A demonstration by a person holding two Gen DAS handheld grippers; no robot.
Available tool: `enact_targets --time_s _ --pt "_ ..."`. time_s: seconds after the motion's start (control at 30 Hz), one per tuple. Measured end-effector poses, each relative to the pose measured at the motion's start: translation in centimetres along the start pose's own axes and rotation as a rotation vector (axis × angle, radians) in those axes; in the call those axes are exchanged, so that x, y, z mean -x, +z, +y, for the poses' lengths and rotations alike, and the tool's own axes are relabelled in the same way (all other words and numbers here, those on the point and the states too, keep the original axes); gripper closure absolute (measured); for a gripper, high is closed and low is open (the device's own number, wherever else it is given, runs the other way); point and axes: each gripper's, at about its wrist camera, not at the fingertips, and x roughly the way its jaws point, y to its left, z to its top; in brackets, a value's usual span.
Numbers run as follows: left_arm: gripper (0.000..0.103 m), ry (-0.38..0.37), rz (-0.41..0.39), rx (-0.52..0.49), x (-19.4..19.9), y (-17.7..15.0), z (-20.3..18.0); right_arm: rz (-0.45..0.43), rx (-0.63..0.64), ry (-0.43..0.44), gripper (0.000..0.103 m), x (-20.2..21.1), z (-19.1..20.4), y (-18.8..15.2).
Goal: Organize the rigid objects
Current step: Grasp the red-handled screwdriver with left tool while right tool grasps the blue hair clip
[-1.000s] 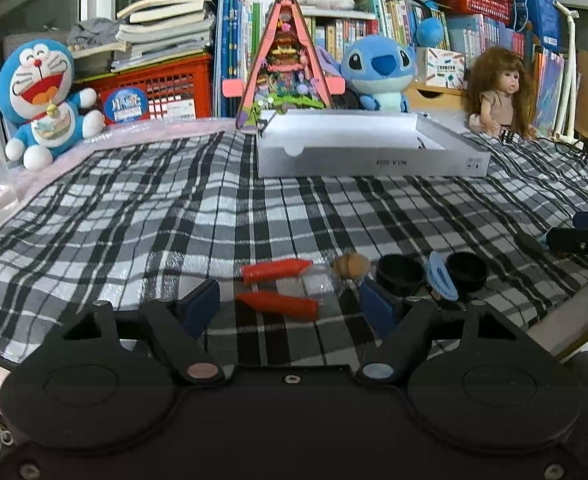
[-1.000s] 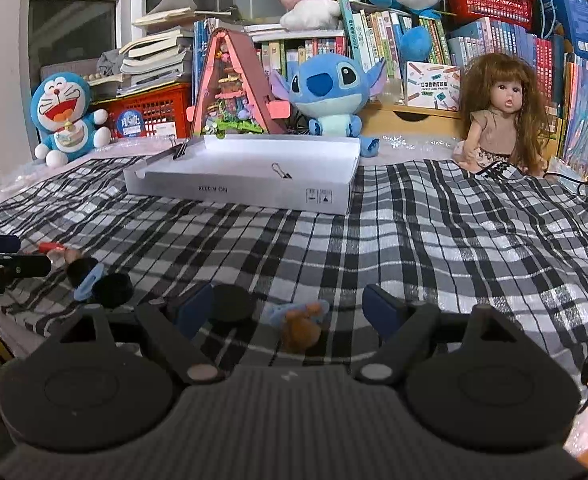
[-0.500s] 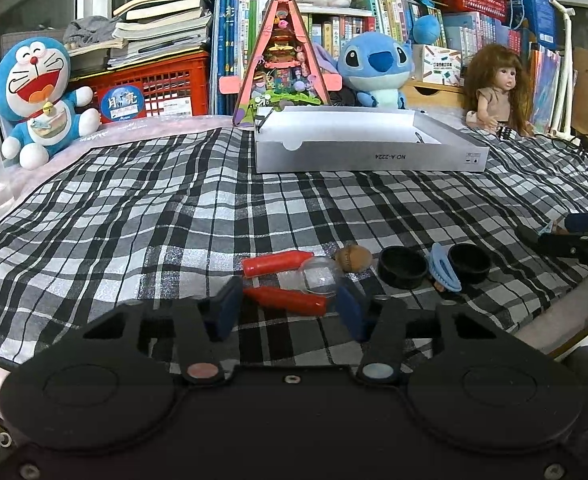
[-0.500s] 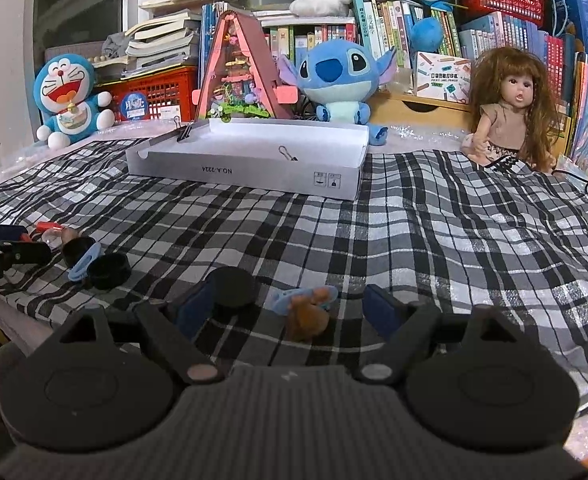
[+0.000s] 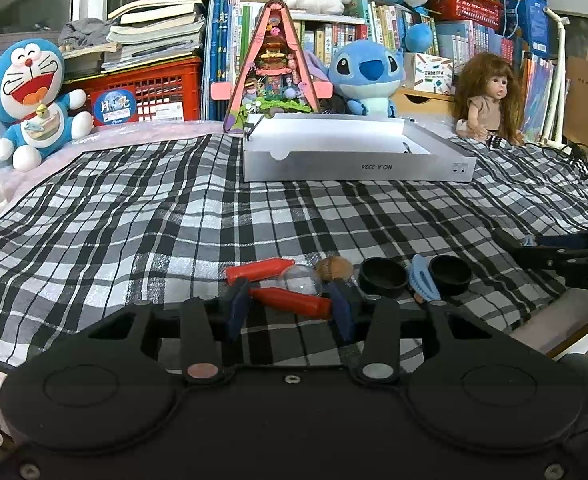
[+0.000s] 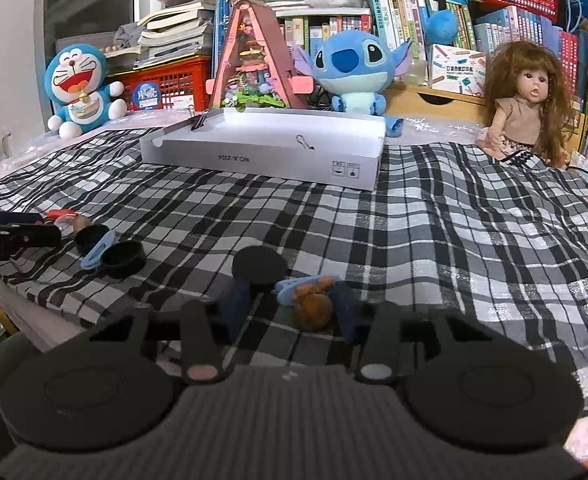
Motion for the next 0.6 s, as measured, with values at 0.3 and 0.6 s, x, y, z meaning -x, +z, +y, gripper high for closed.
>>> enact_targets --time_s 0.3,0.6 --pt "0.062 -0.009 -0.012 -0.010 0.26 0.18 -0.63 -0.006 -0.001 0.009 0.067 0.40 0.19 0.18" --pt "0.062 -0.009 -0.023 -0.003 0.44 0.47 -0.69 -0.019 -0.001 0.005 0.067 0.96 0.08 0.34"
